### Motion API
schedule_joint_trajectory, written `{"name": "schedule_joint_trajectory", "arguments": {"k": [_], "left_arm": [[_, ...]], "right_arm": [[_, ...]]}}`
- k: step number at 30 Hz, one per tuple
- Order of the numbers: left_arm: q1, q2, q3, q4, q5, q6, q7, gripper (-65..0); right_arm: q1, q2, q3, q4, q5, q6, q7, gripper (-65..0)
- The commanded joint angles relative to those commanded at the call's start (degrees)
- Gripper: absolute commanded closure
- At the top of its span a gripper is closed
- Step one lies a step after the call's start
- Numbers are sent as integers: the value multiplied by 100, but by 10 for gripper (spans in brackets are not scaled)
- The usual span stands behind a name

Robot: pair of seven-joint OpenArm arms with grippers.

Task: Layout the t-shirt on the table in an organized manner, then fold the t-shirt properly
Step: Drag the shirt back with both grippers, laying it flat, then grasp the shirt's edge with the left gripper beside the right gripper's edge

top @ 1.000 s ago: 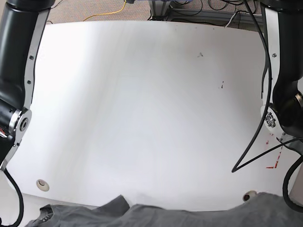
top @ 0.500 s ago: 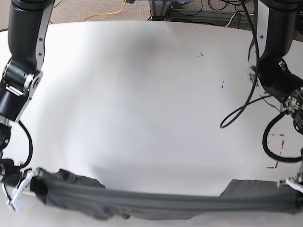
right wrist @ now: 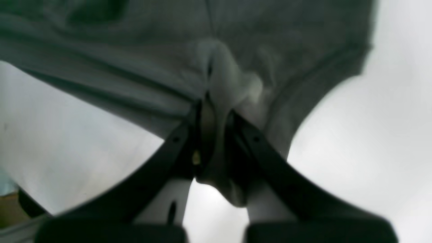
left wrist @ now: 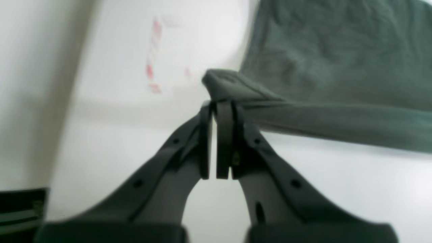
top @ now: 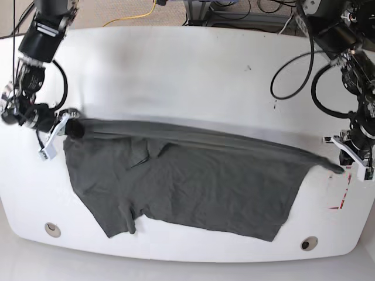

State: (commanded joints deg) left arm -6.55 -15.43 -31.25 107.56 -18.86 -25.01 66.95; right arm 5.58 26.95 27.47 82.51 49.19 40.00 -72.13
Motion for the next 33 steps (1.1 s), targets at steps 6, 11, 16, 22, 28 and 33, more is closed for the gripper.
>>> {"name": "schedule_joint_trajectory", "arguments": {"k": [6, 11, 16, 22, 28, 33], "left_arm": [[976, 0, 18, -18, 18, 0, -484, 0], [1336, -18, 18, -18, 26, 0, -519, 0], [1582, -176, 18, -26, 18, 0, -519, 0], [1741, -290, 9, -26, 18, 0, -519, 0], [1767, -325, 18, -9, 0, 0, -519, 0], [1618, -281, 44, 0, -9, 0, -519, -35]], "right_arm": [[-862, -62, -9, 44, -26, 0, 299, -8], [-1292, -62, -9, 70, -26, 0, 325, -10], [-1618, -62, -9, 79, -26, 0, 325, -13], [-1855, -62, -9, 88, -18, 0, 325, -14], [-1873, -70, 0, 88, -18, 0, 325, -35], [-1855, -70, 26, 88, -9, 0, 325, -243]]}}
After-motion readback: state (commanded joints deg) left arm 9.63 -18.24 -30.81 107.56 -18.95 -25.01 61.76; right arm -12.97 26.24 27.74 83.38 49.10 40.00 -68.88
